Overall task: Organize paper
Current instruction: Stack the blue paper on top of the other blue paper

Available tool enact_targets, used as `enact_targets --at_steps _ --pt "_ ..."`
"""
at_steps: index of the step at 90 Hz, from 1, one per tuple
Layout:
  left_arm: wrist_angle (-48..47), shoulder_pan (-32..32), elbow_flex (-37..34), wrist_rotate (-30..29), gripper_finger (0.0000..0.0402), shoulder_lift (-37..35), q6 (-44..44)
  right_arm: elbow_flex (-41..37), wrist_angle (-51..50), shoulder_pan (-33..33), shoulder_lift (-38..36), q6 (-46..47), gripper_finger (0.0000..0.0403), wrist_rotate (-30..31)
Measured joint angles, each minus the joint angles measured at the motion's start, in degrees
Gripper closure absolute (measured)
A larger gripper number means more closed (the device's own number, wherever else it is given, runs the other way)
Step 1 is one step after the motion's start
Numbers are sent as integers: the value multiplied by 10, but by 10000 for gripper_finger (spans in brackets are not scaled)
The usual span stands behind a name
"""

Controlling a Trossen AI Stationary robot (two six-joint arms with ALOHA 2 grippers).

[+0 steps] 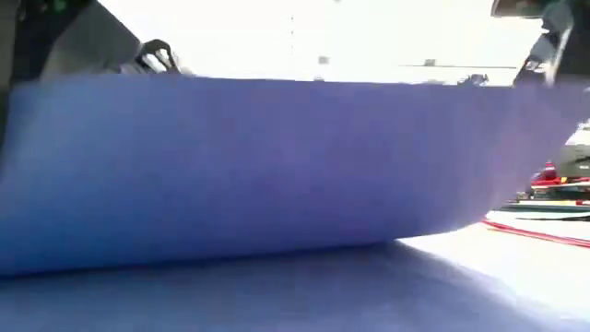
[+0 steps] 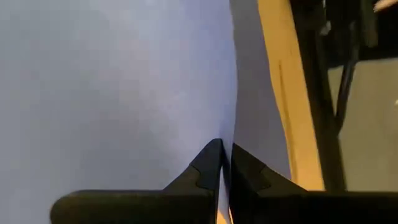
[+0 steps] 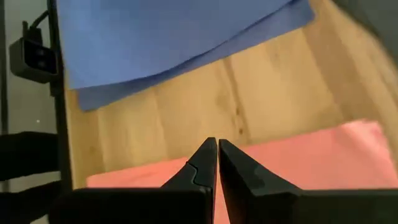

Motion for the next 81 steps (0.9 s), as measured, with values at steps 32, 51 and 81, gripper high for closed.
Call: enact_targets --at_steps 32,51,81 --pt "-75 2 44 -8 401 -1 57 0 -12 19 0 62 403 19" --pt "-68 9 53 -9 401 -1 86 0 -12 19 0 79 403 31" --pt "-49 3 53 5 400 -1 124 0 -15 15 0 79 403 41"
